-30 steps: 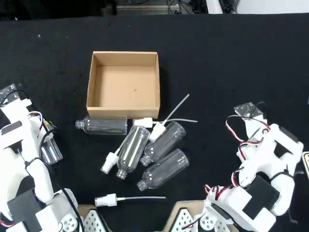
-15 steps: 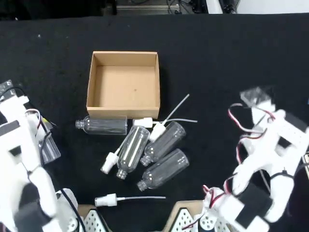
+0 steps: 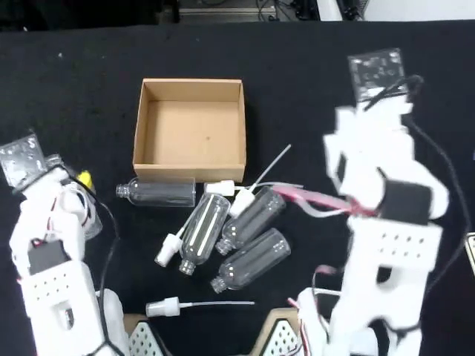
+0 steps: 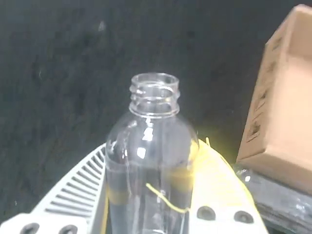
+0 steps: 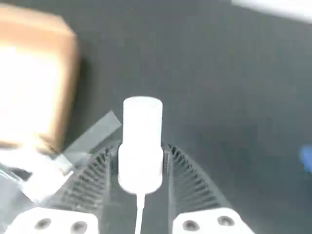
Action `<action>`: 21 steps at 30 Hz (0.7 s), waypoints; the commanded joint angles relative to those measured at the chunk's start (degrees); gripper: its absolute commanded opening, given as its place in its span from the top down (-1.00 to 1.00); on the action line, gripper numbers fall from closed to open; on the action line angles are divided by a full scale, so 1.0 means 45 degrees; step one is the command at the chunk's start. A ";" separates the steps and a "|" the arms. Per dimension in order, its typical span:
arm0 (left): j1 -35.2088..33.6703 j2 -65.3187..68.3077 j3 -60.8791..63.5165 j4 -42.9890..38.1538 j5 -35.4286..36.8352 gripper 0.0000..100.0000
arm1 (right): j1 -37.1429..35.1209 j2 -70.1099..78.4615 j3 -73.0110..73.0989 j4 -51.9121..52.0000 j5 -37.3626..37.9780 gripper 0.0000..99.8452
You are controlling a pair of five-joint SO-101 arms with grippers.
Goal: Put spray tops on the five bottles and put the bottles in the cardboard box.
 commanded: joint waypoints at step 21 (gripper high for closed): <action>0.4034 -0.7795 0.3800 -0.4435 0.0137 0.93 | -0.7541 -0.1162 -0.1358 -0.9241 -0.5197 0.98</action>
